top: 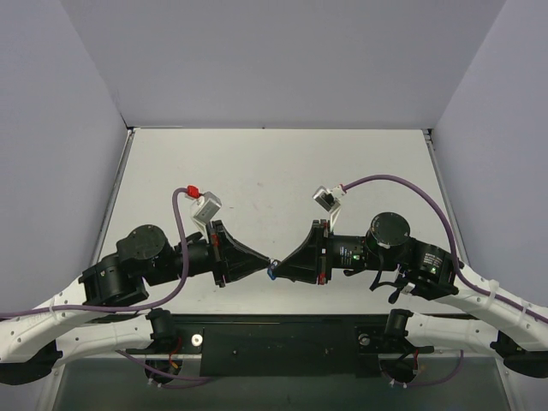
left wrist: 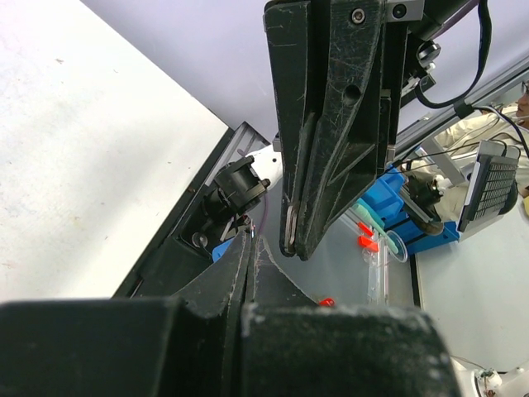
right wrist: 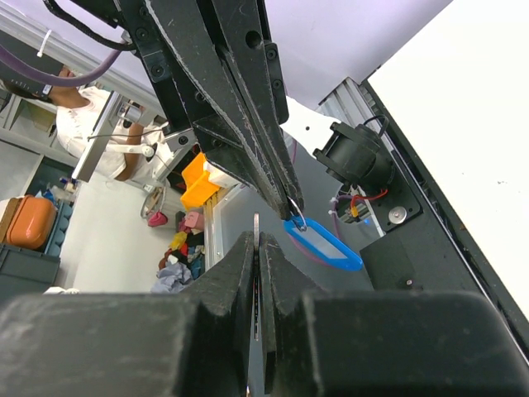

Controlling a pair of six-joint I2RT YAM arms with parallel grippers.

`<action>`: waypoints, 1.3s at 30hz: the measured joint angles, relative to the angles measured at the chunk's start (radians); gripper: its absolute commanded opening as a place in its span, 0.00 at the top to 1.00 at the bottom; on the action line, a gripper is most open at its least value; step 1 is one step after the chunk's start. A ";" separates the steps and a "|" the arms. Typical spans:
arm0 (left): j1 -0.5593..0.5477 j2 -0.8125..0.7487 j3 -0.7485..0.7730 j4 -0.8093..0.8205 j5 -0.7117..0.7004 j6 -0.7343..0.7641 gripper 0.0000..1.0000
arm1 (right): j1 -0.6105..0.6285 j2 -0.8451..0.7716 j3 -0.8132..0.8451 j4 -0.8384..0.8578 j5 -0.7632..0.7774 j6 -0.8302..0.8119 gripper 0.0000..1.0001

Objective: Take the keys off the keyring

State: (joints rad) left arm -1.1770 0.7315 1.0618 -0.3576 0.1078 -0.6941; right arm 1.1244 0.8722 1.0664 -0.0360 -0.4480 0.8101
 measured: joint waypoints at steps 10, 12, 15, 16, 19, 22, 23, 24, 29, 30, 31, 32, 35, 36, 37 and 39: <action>0.000 -0.004 0.000 -0.031 -0.040 0.000 1.00 | -0.035 -0.015 0.000 -0.071 0.101 -0.002 1.00; 0.000 -0.005 -0.001 -0.046 -0.060 0.000 1.00 | -0.051 -0.024 0.000 -0.098 0.143 -0.001 1.00; 0.000 -0.012 -0.010 -0.069 -0.100 0.000 1.00 | -0.074 -0.035 0.000 -0.149 0.216 -0.001 1.00; 0.000 -0.016 -0.013 -0.081 -0.114 0.000 1.00 | -0.079 -0.036 0.000 -0.167 0.242 -0.001 1.00; 0.000 -0.029 -0.023 -0.115 -0.156 -0.002 1.00 | -0.098 -0.035 0.000 -0.228 0.318 0.000 1.00; 0.000 -0.037 -0.029 -0.155 -0.201 -0.005 1.00 | -0.126 -0.028 -0.002 -0.278 0.382 0.003 1.00; 0.000 -0.040 -0.030 -0.171 -0.215 -0.006 1.00 | -0.138 -0.022 -0.004 -0.293 0.407 0.005 1.00; 0.000 -0.041 -0.032 -0.185 -0.230 -0.008 1.00 | -0.151 -0.015 -0.008 -0.308 0.430 0.008 1.00; 0.000 -0.032 -0.050 -0.233 -0.274 -0.018 1.00 | -0.211 0.049 -0.029 -0.388 0.510 0.018 1.00; 0.000 -0.032 -0.060 -0.235 -0.278 -0.024 1.00 | -0.221 0.071 -0.035 -0.402 0.523 0.019 1.00; 0.000 -0.032 -0.068 -0.237 -0.280 -0.027 1.00 | -0.230 0.097 -0.040 -0.412 0.533 0.019 1.00; 0.000 -0.033 -0.080 -0.236 -0.281 -0.032 1.00 | -0.235 0.125 -0.044 -0.420 0.541 0.018 1.00; 0.000 -0.042 -0.126 -0.236 -0.280 -0.045 1.00 | -0.242 0.218 -0.047 -0.437 0.557 0.006 1.00; 0.000 -0.045 -0.140 -0.240 -0.281 -0.051 1.00 | -0.242 0.251 -0.047 -0.439 0.563 -0.002 1.00; 0.000 -0.047 -0.150 -0.245 -0.281 -0.054 1.00 | -0.242 0.285 -0.046 -0.441 0.566 -0.009 1.00; 0.000 -0.049 -0.158 -0.252 -0.280 -0.061 1.00 | -0.242 0.347 -0.044 -0.442 0.575 -0.028 1.00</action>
State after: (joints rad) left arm -1.1770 0.6827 0.9039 -0.6098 -0.1726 -0.7551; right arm 0.8822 1.2190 1.0225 -0.4778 0.1265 0.7822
